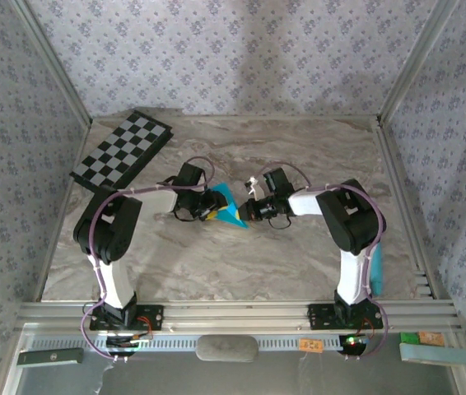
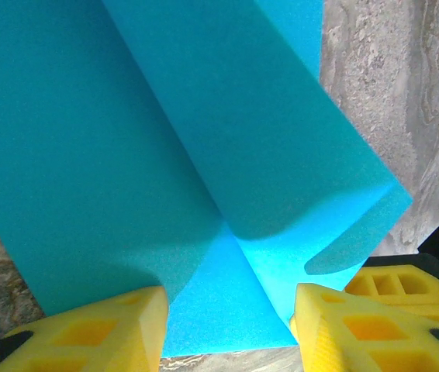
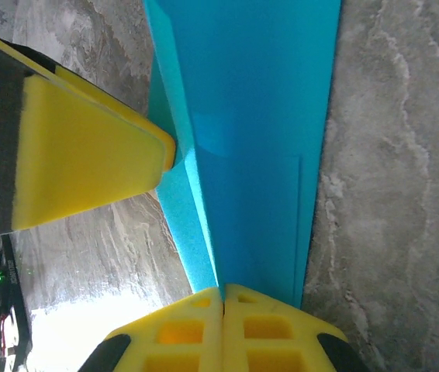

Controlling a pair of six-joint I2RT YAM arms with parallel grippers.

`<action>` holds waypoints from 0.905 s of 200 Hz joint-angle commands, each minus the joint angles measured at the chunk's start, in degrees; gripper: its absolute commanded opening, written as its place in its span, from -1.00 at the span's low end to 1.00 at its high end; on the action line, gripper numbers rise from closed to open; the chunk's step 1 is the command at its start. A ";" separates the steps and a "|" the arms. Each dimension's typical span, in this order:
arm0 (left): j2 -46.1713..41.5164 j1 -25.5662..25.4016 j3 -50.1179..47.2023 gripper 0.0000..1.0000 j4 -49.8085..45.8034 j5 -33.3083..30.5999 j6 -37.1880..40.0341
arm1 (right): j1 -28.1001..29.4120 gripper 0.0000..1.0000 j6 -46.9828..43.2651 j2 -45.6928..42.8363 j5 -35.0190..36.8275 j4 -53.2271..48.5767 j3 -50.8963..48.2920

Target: Fold a paper plane with a square sheet of paper (pick it up from the middle)

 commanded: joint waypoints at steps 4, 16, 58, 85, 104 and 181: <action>2.37 -0.47 0.38 -0.04 -6.42 -2.29 1.64 | -0.80 -0.92 1.78 1.30 -2.00 0.12 1.62; 2.38 -0.51 0.69 -0.04 -6.86 -2.31 1.87 | -1.03 -0.91 2.11 1.72 -2.48 -0.01 1.80; 2.22 -0.54 2.05 -0.04 -8.25 -2.00 3.32 | -1.65 -0.91 3.43 2.70 -4.34 0.19 2.41; 0.89 -0.53 3.06 -0.04 -7.58 -0.93 4.29 | -1.85 -0.92 4.51 3.41 -5.08 0.01 2.72; -1.00 -0.52 3.58 -0.04 -5.76 0.19 4.48 | -2.05 -0.91 5.19 3.59 -5.34 -0.03 2.85; -0.02 -1.36 4.54 -0.09 -2.95 0.24 3.26 | -2.01 -0.92 5.65 3.85 -5.36 -0.21 3.07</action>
